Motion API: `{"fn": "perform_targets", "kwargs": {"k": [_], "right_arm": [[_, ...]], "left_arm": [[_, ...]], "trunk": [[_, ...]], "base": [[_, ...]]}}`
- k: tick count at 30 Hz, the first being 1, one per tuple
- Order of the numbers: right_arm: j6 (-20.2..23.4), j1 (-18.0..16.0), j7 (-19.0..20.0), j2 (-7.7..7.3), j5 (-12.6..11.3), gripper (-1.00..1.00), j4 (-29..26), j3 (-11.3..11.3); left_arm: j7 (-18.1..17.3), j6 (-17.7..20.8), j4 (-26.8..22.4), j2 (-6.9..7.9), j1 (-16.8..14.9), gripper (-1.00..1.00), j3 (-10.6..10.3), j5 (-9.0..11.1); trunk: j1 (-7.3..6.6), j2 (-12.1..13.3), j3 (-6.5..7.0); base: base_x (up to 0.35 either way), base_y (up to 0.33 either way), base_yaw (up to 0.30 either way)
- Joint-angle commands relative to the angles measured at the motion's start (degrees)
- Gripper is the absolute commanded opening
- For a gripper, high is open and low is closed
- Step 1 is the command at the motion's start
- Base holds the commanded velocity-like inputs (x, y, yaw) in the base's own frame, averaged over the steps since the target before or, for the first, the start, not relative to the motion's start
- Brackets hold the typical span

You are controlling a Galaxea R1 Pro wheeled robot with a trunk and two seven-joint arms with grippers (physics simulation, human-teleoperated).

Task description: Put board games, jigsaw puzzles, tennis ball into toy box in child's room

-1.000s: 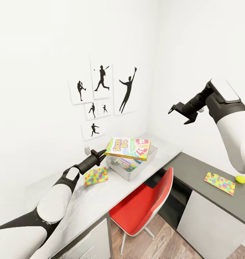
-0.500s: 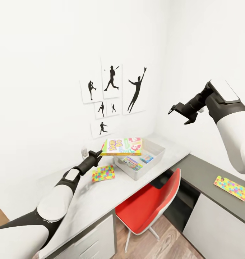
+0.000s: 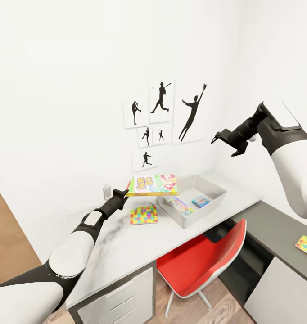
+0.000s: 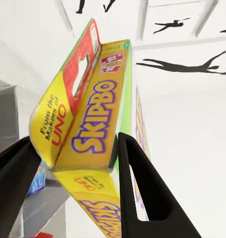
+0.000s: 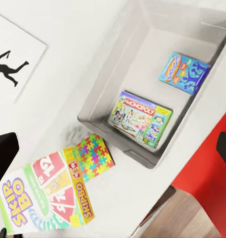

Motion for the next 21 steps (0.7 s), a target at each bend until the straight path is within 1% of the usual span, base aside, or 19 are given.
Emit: {"fn": "perform_targets", "kwargs": {"k": [1,6,10,12,15,21], "right_arm": [[0.17,-0.05,-0.46,-0.11,-0.57,1.00,-0.08,0.39],[-0.72,0.10,-0.46,-0.12,-0.57,1.00,-0.08,0.46],[-0.85,0.12,-0.46,-0.12,-0.53,1.00,-0.08,0.52],[-0.89,0.12,-0.46,-0.12,-0.51,1.00,-0.08,0.54],[-0.90,0.12,-0.46,-0.12,-0.49,1.00,-0.08,0.55],[-0.90,0.20,-0.43,-0.12,-0.49,1.00,-0.08,0.56]], "left_arm": [[-0.02,0.43,-0.08,-0.07,-0.08,-1.00,0.30,0.27],[0.00,0.24,-0.07,-0.07,-0.08,-1.00,0.15,0.27],[0.00,0.23,-0.05,-0.07,-0.08,-1.00,0.14,0.27],[0.00,0.22,0.00,-0.07,-0.08,-1.00,0.12,0.27],[0.00,0.22,0.01,-0.07,-0.08,-1.00,0.12,0.25],[-0.02,0.02,0.02,-0.07,-0.08,-1.00,0.10,0.27]], "trunk": [[0.04,-0.14,-0.14],[0.04,-0.14,-0.14],[0.04,-0.14,-0.14],[0.04,-0.14,-0.14],[0.04,-0.14,-0.14],[0.04,-0.14,-0.14]], "base": [[-0.019,-0.067,0.290],[-0.081,-0.174,0.290],[-0.026,-0.100,0.290],[-0.005,-0.223,0.255],[-0.002,-0.224,0.120],[0.042,-0.073,0.020]]}}
